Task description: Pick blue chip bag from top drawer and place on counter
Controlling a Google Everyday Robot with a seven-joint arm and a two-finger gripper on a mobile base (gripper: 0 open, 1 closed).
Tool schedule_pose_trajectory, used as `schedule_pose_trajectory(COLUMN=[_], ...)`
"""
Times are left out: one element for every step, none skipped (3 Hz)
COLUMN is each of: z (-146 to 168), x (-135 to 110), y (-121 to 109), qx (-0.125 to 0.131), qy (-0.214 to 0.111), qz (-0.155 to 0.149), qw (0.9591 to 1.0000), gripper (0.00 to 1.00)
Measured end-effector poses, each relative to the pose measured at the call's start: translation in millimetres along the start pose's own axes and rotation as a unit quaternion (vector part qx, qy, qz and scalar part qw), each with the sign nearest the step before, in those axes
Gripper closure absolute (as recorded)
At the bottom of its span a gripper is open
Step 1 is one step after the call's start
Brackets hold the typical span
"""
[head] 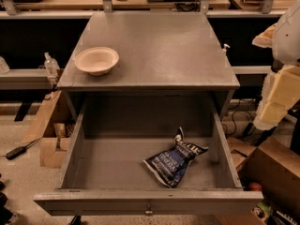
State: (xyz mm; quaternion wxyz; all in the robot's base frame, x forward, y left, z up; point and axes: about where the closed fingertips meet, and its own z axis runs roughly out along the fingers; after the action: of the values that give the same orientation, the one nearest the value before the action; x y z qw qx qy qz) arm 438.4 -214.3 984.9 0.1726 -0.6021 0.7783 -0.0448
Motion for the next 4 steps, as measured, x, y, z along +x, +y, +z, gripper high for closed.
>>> schedule_pose_trajectory(z=[0.0,26.3,85.8,158.7], x=[0.0,-7.2,-15.3,-21.7], y=[0.0,0.6,0.2,-2.7], qx=[0.000,0.000,-0.007,0.006], qy=[0.000,-0.007,-0.025,-0.057], qz=[0.000,0.000,-0.021,-0.103], qw=[1.0000,1.0000,0.9994,0.9930], gripper=[0.00,0.00,0.00,0.05])
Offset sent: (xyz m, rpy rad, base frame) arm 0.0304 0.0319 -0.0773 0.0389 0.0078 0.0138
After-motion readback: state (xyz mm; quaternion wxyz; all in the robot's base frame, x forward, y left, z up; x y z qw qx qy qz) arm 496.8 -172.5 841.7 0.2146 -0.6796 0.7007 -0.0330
